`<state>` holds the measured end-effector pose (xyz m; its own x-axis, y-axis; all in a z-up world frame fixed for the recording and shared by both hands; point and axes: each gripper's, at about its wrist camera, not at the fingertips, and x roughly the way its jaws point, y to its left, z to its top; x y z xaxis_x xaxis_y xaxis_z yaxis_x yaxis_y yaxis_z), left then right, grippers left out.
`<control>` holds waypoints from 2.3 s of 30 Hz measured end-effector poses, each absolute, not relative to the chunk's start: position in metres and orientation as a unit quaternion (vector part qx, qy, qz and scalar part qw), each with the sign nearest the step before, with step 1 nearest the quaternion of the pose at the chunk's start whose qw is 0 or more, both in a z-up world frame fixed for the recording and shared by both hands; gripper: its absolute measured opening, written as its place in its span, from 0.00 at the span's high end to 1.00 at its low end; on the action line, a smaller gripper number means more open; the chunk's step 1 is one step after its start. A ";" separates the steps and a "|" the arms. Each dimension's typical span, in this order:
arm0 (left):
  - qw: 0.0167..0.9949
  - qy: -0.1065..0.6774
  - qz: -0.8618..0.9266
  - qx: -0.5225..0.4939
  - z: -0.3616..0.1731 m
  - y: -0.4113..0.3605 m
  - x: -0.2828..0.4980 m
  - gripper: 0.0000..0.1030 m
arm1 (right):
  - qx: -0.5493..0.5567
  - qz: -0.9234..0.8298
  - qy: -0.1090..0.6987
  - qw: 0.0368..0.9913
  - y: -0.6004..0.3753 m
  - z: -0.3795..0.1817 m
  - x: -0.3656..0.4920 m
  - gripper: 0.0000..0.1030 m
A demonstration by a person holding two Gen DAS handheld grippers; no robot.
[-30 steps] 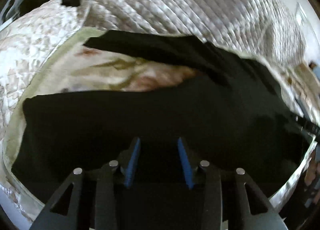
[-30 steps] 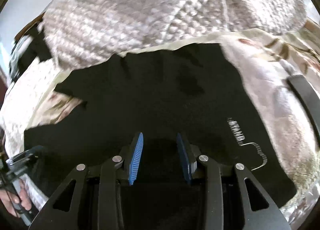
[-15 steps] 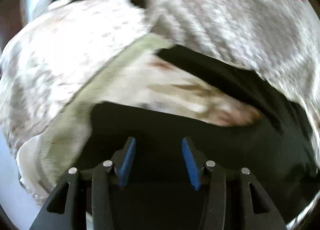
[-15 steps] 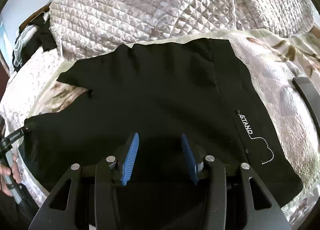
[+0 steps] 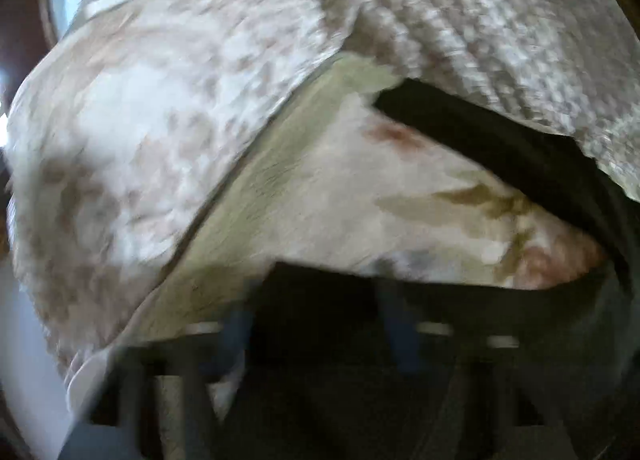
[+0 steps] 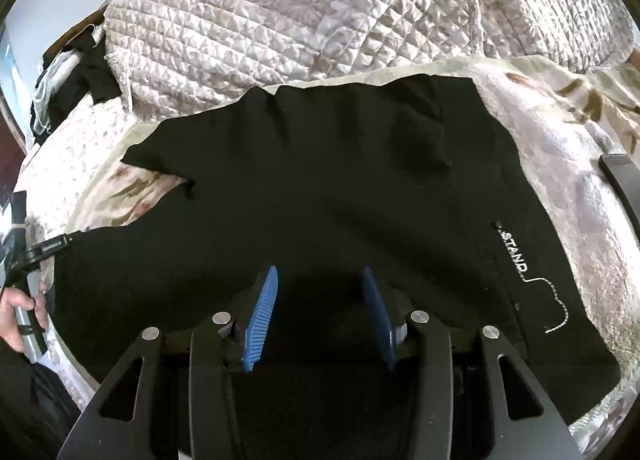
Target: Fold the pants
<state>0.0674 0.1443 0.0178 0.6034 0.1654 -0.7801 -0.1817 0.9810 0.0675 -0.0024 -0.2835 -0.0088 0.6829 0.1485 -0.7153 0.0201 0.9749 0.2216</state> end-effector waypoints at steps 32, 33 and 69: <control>0.896 0.396 0.144 -0.137 0.008 0.158 -0.013 0.59 | 0.119 0.061 0.377 0.917 -0.283 0.003 -0.009 0.56; 0.897 0.395 0.151 -0.127 0.007 0.156 -0.009 0.67 | 0.120 0.061 0.378 0.916 -0.283 0.003 -0.009 0.56; 0.903 0.408 -0.131 -0.020 0.073 0.002 0.150 0.29 | 0.025 0.139 0.404 0.904 -0.318 0.050 0.110 0.38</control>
